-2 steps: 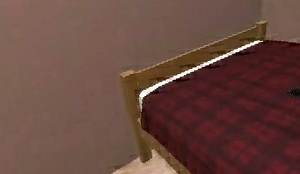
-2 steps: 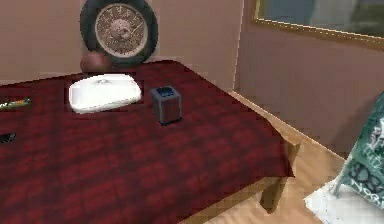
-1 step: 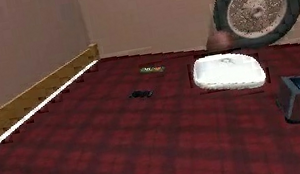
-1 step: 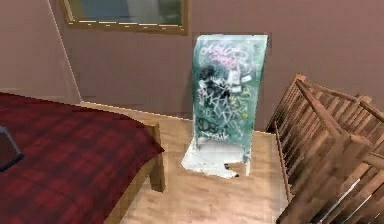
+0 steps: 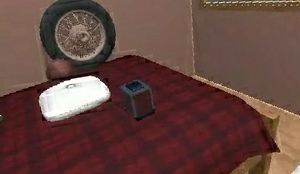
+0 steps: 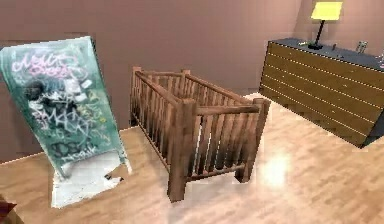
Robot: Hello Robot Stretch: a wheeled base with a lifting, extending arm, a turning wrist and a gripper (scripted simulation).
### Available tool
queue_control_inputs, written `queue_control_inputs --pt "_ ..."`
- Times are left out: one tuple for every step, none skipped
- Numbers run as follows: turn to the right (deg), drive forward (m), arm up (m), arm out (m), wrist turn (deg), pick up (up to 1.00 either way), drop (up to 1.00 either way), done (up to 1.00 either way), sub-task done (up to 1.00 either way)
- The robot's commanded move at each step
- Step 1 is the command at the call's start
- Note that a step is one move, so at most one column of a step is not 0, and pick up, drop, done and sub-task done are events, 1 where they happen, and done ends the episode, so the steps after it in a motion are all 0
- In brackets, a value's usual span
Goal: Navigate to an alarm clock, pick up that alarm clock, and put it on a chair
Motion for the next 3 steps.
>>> queue_control_inputs --pt "39.0 0.00 0.00 0.00 0.0 0.00 0.00 0.00 0.00" --pt "0.0 0.65 0.00 0.00 0.0 0.00 0.00 0.00 0.00" --pt "-45.0 0.00 0.00 0.00 0.0 0.00 0.00 0.00 0.00"
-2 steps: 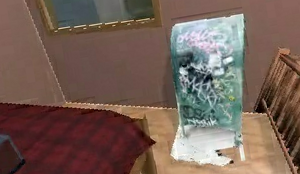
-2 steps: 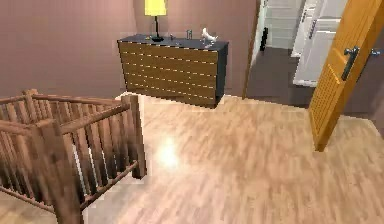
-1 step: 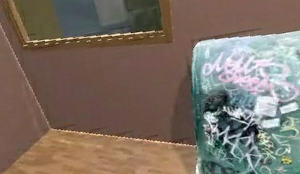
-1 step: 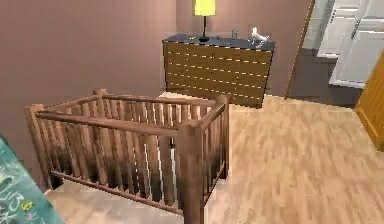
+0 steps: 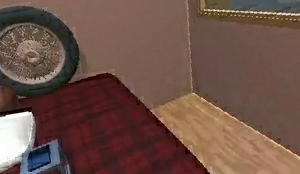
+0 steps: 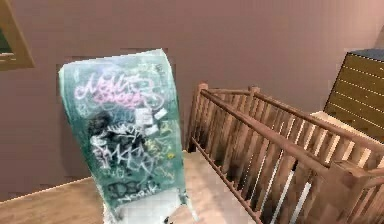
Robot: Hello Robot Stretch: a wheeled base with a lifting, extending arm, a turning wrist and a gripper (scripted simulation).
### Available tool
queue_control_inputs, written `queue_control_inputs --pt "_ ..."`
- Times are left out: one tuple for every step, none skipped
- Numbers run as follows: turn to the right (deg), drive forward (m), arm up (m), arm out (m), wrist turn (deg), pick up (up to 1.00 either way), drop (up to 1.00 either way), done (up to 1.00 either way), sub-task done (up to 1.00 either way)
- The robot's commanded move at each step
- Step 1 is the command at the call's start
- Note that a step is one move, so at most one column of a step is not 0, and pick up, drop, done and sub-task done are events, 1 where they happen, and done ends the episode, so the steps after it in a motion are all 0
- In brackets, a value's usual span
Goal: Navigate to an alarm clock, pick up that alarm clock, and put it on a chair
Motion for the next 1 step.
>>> queue_control_inputs --pt "-45.0 0.00 0.00 0.00 0.0 0.00 0.00 0.00 0.00"
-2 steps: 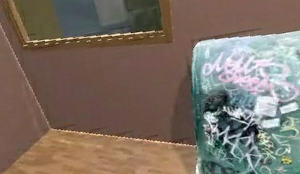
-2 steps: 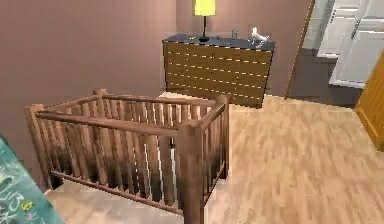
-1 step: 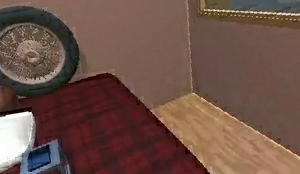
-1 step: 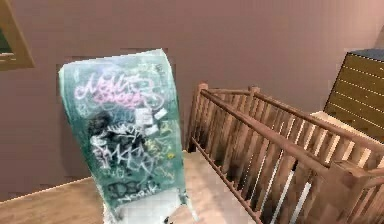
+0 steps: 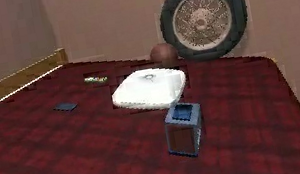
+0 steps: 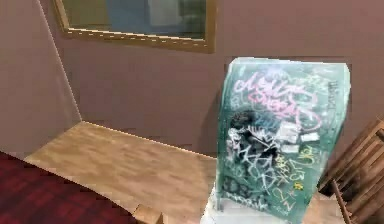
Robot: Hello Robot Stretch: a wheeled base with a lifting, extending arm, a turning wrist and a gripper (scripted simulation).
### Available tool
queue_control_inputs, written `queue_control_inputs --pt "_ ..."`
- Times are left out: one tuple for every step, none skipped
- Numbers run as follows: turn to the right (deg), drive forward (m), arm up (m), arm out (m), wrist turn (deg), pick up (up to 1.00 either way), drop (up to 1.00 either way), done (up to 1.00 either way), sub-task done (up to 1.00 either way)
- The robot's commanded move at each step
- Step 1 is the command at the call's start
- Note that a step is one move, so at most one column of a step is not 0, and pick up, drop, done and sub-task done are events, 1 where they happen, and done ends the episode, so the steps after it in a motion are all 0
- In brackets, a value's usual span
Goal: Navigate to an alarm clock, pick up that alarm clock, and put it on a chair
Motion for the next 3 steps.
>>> queue_control_inputs --pt "-45.0 0.00 0.00 0.00 0.0 0.00 0.00 0.00 0.00" --pt "-30.0 0.00 0.00 0.00 0.0 0.00 0.00 0.00 0.00" --pt "0.0 0.00 0.50 0.00 0.0 0.00 0.00 0.00 0.00"
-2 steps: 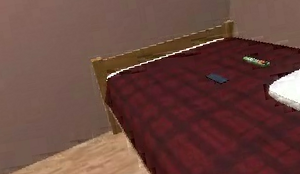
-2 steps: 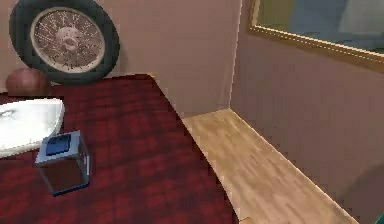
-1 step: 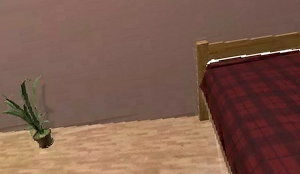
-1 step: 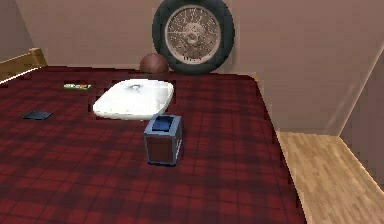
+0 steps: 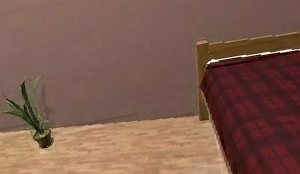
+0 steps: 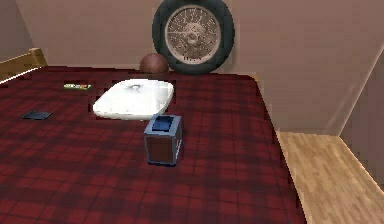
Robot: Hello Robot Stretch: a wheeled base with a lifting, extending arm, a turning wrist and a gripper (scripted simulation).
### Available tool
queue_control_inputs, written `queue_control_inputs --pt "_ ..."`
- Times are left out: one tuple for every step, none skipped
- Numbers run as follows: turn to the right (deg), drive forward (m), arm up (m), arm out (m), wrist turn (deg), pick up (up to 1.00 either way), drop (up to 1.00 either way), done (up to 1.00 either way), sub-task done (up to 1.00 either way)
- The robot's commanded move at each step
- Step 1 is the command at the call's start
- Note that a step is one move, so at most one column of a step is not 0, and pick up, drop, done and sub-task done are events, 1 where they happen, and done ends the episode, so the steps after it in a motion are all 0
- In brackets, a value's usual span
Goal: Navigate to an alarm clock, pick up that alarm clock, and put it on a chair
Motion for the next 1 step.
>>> queue_control_inputs --pt "0.0 0.00 0.36 0.00 0.0 0.00 0.00 0.00 0.00"
